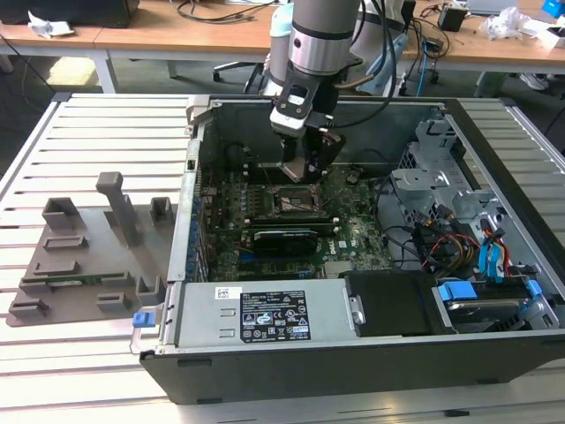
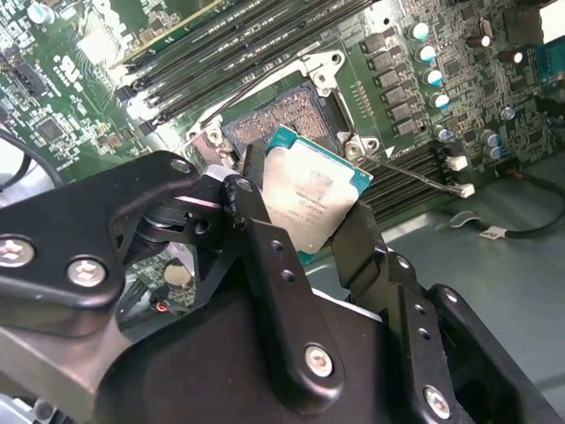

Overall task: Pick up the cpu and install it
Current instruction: 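Place the cpu into insertion slot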

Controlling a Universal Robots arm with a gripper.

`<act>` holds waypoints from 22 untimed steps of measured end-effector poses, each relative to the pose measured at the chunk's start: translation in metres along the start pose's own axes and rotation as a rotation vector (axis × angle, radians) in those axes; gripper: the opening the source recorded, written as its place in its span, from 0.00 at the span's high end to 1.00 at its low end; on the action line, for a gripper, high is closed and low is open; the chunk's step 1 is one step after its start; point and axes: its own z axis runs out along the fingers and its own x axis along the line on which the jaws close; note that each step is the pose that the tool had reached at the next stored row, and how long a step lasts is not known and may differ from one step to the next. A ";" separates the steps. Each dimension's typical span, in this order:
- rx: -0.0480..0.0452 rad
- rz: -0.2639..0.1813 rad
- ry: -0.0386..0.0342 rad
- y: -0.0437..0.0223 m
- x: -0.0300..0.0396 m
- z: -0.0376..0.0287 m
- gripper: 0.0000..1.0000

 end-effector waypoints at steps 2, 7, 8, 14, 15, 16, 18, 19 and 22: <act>0.0007 0.025 0.0010 0.0000 0.0000 0.0000 0.45; 0.0017 0.070 0.0029 0.0000 0.0000 0.0001 0.45; 0.0019 0.076 0.0033 0.0000 0.0000 0.0002 0.45; 0.0029 0.136 0.0066 0.0000 0.0000 0.0003 0.45; 0.0031 0.145 0.0071 0.0000 0.0000 0.0003 0.45; 0.0032 0.150 0.0073 0.0000 0.0000 0.0003 0.45; 0.0034 0.161 0.0080 0.0000 0.0000 0.0003 0.45; 0.0036 0.170 0.0084 0.0000 0.0000 0.0003 0.45; 0.0040 0.191 0.0095 0.0000 0.0000 0.0003 0.45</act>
